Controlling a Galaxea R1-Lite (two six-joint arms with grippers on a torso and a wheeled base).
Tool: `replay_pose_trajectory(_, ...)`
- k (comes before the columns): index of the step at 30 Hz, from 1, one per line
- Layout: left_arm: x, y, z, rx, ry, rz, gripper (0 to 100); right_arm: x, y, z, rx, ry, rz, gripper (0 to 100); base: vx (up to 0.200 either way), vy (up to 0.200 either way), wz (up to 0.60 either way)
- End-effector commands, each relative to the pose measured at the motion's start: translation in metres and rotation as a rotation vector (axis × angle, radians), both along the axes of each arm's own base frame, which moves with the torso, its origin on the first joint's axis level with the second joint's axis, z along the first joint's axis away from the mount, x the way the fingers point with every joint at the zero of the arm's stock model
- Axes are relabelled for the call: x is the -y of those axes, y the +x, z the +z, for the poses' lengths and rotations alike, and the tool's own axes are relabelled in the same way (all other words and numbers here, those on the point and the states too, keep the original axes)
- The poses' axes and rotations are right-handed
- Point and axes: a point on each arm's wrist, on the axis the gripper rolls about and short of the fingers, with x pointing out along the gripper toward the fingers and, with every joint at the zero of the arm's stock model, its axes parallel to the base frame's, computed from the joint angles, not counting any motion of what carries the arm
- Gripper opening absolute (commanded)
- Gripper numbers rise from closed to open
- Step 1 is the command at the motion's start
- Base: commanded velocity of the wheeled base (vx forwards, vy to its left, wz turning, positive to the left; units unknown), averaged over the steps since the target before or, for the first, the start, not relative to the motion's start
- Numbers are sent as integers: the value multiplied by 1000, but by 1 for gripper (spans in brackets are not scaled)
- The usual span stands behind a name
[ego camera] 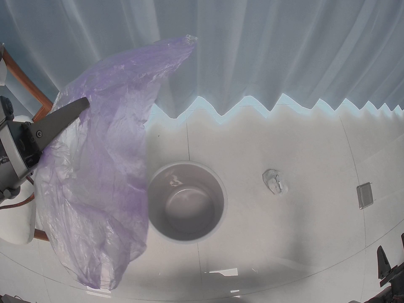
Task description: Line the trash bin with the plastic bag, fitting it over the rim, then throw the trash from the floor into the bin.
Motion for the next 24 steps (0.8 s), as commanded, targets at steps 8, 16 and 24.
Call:
replay_pose_trajectory(8, 11, -2, -3, -20, 2, -59, 0, 0, 1, -5, -18, 0, -1, 100, 75, 0, 0)
replay_pose_trajectory(16, 9, -5, -7, -63, 24, -57, 0, 0, 1, -5, -18, 0, -1, 100, 0, 0, 0)
replay_pose_trajectory(24, 6, -13, -7, -90, 36, -63, 0, 0, 1, -5, -18, 0, -1, 100, 0, 0, 0)
